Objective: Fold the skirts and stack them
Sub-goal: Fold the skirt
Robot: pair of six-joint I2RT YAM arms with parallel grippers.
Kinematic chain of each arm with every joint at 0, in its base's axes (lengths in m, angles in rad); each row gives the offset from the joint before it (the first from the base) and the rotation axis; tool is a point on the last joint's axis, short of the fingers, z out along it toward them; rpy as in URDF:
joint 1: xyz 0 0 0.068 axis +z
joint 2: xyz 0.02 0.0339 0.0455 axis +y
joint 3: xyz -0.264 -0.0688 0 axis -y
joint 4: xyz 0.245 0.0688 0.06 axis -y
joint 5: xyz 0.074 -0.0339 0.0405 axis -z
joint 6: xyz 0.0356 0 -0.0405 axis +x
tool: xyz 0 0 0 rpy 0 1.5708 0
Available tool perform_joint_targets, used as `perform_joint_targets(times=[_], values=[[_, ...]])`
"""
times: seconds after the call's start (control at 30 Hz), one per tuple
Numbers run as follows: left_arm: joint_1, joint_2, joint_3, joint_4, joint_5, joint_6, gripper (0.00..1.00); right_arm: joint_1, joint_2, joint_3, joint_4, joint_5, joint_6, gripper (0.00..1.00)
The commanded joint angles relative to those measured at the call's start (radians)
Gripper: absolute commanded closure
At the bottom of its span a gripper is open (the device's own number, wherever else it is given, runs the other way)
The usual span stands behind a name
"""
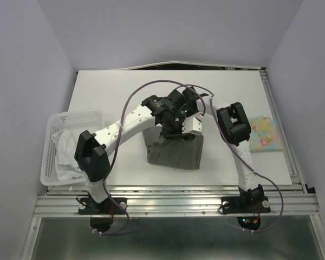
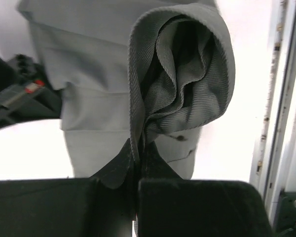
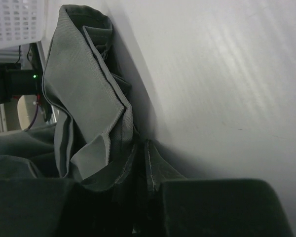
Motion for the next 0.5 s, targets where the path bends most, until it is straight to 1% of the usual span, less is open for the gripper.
perform_joint_targets(times=[0.0, 0.17, 0.33, 0.47], values=[[0.017, 0.036, 0.086, -0.023, -0.022, 0.056, 1.00, 0.040, -0.016, -0.072, -0.056, 0.034, -0.049, 0.83], [0.045, 0.111, 0.134, 0.031, -0.061, 0.090, 1.00, 0.049, -0.042, -0.106, -0.058, -0.006, -0.038, 0.84], [0.072, 0.157, 0.077, 0.147, -0.093, 0.107, 1.00, 0.049, -0.040, -0.100, -0.063, -0.029, -0.030, 0.83], [0.091, 0.205, 0.053, 0.190, -0.105, 0.104, 1.00, 0.049, -0.034, -0.089, -0.067, -0.043, -0.026, 0.83]])
